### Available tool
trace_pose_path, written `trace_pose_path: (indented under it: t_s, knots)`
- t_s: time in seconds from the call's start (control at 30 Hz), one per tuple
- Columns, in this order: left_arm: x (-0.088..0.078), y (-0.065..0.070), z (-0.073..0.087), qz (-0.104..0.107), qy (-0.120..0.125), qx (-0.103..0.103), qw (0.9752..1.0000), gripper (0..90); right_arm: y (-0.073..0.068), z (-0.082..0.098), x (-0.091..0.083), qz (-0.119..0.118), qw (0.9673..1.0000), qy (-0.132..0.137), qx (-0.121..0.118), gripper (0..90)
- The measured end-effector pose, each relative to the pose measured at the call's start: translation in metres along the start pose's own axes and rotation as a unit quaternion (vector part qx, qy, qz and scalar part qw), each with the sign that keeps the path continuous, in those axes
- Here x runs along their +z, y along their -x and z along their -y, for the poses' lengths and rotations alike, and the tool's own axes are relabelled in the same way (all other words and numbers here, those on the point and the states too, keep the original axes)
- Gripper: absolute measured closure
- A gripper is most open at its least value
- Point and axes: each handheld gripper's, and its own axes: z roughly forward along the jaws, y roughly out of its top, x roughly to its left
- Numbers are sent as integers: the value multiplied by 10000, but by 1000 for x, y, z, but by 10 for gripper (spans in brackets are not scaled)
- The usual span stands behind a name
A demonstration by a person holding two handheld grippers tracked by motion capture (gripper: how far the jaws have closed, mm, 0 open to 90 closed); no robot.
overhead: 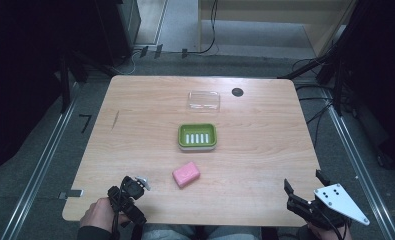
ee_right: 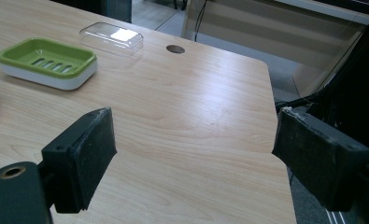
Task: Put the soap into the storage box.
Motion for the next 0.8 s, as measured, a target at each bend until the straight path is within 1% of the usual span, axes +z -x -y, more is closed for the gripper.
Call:
trace_pose_path:
  t_s: [0.2, 0.27, 0.37, 0.47, 0.5, 0.53, 0.57, 0.63, 0.67, 0.7, 0.73, 0.77, 0.8]
  knots:
    - [1, 1, -1, -24, -42, 30, 10000, 100, 1, 0, 0, 25, 10000, 5, 68, 135]
    - [1, 1, 1, -29, -7, -34, 10000, 99, -1, 0, 1, 0, 10000, -22, 26, 135]
    - [0, 2, 0, -131, -27, -56, 9999, 94, -1, -1, 2, -5, 10000, -20, -29, 135]
    - [-2, 1, 0, -175, -35, -79, 9998, 87, 2, 0, 3, -24, 10000, -31, 77, 135]
    - [-2, 1, 0, -175, -35, -79, 9998, 85, 2, 0, 3, -24, 10000, -31, 77, 135]
    - [-2, 1, 0, -155, -11, -64, 9999, 83, 2, 0, 3, -34, 9999, -4, 105, 135]
    - [-2, 2, 0, -167, 41, -110, 9998, 81, 2, 0, 3, -43, 9999, -9, 91, 135]
    - [-3, 2, -1, -186, 20, -79, 9998, 73, 1, -1, 3, -47, 10000, -18, 69, 135]
    - [-3, 3, -3, -195, 118, -52, 9997, 68, 1, -1, 3, -42, 10000, -13, 57, 135]
    - [-3, 3, -3, -195, 118, -52, 9997, 63, 1, -1, 4, -54, 10000, -16, 53, 135]
    - [-6, 5, -7, -144, 175, 45, 9997, 60, 1, -1, 4, -49, 10000, -22, 47, 135]
    - [-8, 5, -9, -138, 235, 52, 9996, 56, 1, -1, 4, -50, 10000, -27, 54, 135]
    - [-8, 5, -9, -138, 235, 52, 9996, 49, 0, -1, 4, -58, 10000, -17, 43, 135]
